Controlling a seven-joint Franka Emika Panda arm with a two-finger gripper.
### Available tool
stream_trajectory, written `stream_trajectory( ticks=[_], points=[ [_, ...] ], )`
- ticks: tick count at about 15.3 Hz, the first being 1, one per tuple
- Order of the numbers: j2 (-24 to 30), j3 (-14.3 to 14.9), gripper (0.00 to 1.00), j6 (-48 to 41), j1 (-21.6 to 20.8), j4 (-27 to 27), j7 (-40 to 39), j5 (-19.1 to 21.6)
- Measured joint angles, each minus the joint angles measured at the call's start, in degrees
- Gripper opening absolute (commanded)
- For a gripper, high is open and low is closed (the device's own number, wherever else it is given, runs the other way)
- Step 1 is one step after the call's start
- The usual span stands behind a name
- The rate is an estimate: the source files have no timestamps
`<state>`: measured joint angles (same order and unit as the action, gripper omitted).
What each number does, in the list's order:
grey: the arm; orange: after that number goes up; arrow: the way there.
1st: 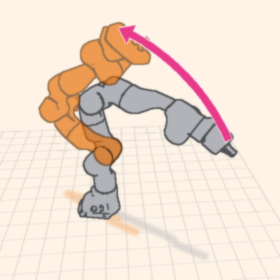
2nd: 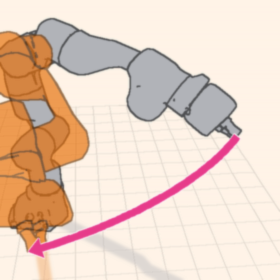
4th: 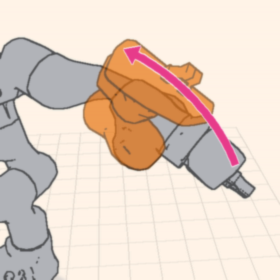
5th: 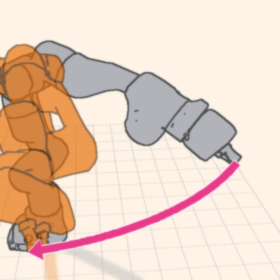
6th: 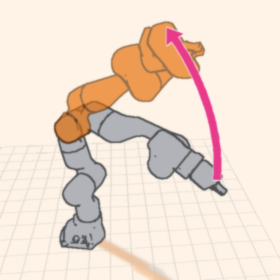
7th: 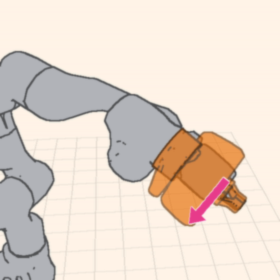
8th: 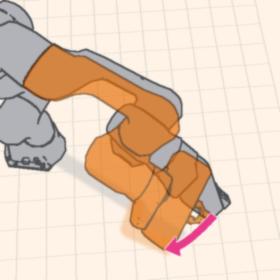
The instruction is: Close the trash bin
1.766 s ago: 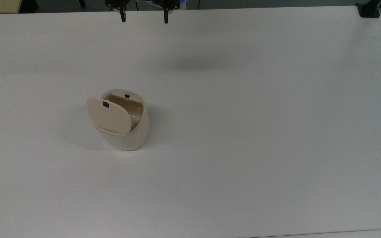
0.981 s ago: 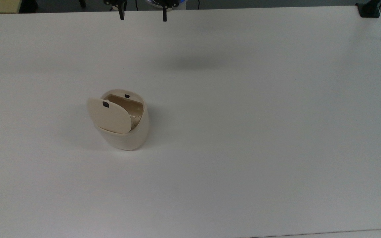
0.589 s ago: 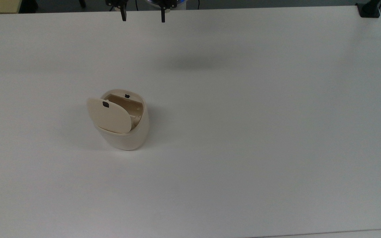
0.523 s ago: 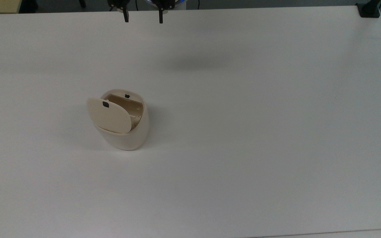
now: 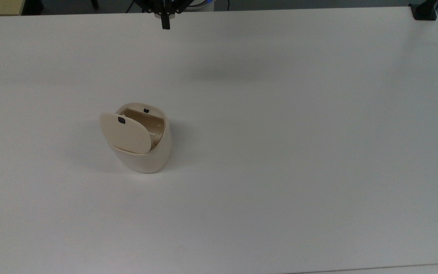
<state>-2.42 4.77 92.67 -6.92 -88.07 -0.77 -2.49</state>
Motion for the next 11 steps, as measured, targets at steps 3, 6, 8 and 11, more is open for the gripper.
stream_trajectory(
  ticks=[3,6,8,11],
  points=[
    [-0.18,0.16,0.0,1.77,0.09,-0.01,0.1,0.0],
    [-1.24,0.51,0.0,7.3,1.28,-0.07,2.2,0.0],
    [-3.47,0.55,0.0,15.06,2.92,-0.27,5.75,0.0],
    [-6.77,0.62,0.0,25.96,4.78,-0.56,11.13,0.0]
  ],
)
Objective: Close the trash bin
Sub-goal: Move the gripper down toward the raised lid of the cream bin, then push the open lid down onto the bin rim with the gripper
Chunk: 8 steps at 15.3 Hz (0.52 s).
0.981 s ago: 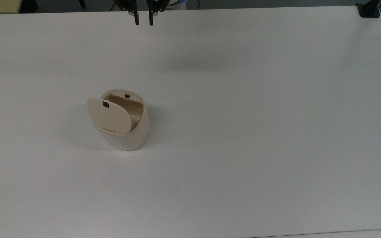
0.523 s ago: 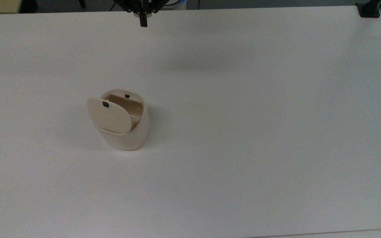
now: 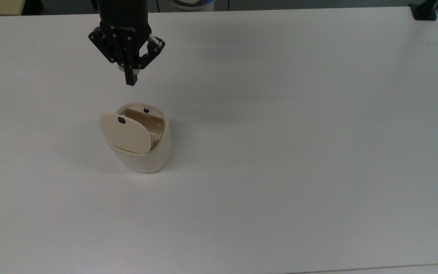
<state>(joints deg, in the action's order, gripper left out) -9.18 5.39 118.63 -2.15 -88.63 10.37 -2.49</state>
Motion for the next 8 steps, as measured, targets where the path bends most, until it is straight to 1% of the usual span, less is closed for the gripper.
stream_trajectory(
  ticks=[5,7,8],
  points=[
    [-4.37,0.01,0.0,13.17,1.59,-0.15,2.77,0.0],
    [-6.35,0.02,0.0,15.19,2.32,-0.16,2.94,-0.54],
    [-7.4,0.02,0.0,15.42,2.68,-0.18,2.94,-1.75]
  ],
)
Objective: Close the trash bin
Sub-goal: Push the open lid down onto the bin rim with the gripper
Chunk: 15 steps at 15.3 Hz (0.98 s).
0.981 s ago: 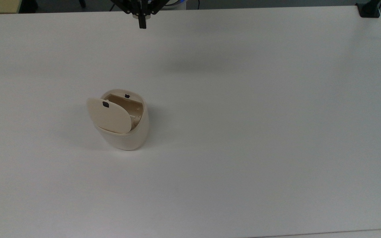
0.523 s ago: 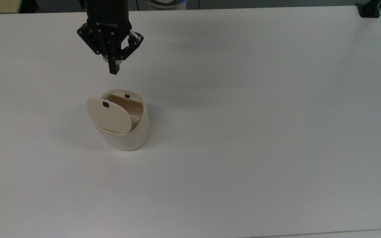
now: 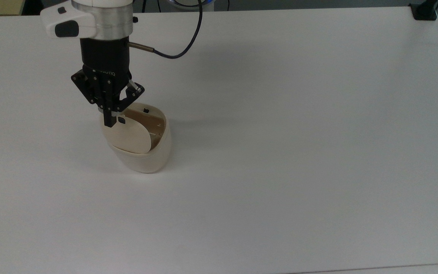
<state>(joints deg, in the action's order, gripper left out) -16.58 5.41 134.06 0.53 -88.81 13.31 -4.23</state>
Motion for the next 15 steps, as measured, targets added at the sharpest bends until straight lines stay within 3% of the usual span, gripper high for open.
stream_trajectory(
  ticks=[4,10,15],
  points=[
    [-1.21,-0.01,0.0,-0.86,0.11,-0.02,0.0,-1.84],
    [-0.92,-0.44,0.0,-15.38,-0.9,-0.29,-3.12,-2.53],
    [-1.74,-0.83,0.0,-16.0,-1.39,-3.01,-3.42,-2.53]
  ],
)
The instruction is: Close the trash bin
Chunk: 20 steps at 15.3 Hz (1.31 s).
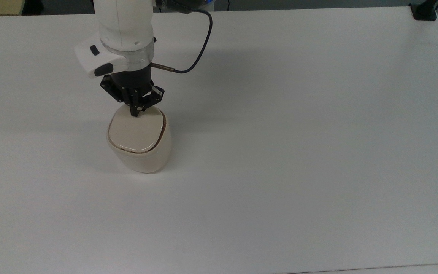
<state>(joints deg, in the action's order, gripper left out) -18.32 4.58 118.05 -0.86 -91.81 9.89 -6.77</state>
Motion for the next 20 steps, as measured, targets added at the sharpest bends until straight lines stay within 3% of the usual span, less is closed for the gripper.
stream_trajectory(
  ticks=[10,17,19,20],
  points=[
    [-0.83,-0.08,0.01,-0.34,-0.79,1.01,-0.01,-0.05],
    [7.25,-0.26,0.01,-12.69,-8.88,2.43,-0.75,-0.05],
    [10.22,-0.25,0.04,-16.56,-9.28,2.42,-3.0,-0.05],
    [11.25,-0.25,0.13,-18.09,-9.22,2.43,-3.89,-0.05]
  ],
)
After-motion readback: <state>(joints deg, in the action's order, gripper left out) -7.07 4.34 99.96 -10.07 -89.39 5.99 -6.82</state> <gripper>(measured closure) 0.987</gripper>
